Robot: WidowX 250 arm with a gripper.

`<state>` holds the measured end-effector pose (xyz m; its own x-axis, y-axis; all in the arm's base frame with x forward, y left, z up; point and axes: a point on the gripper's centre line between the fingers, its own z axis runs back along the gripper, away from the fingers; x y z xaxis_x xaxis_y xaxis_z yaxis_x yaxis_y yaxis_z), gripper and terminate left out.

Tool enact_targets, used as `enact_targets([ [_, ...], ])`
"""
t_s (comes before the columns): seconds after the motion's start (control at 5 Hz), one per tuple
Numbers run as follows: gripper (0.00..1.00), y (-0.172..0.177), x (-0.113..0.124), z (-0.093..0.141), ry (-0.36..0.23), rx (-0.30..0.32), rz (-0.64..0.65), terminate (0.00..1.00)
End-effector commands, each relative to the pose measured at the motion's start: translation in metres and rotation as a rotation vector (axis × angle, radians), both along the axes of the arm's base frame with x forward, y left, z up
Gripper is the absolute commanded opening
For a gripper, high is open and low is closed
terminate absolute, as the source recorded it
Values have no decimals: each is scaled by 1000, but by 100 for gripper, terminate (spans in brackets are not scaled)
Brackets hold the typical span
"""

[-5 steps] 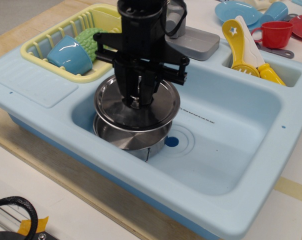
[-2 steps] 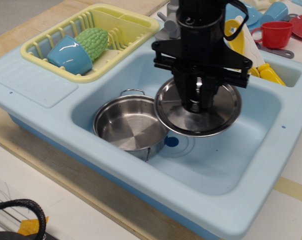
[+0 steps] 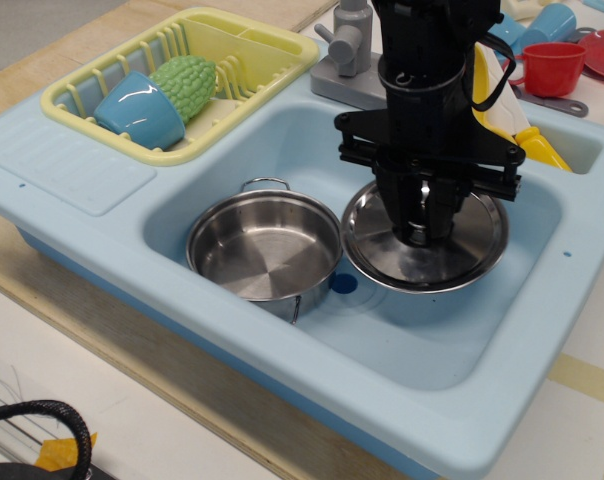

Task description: Take lid off pot or pan

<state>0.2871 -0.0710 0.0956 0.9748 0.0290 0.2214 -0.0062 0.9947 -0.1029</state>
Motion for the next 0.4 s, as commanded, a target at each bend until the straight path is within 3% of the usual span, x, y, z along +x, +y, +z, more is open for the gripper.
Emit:
enact_targets([
  [0.0,100,1,13,3,-31,-32,-51,0],
  [0.2,100,1,13,3,-31,-32,-51,100],
])
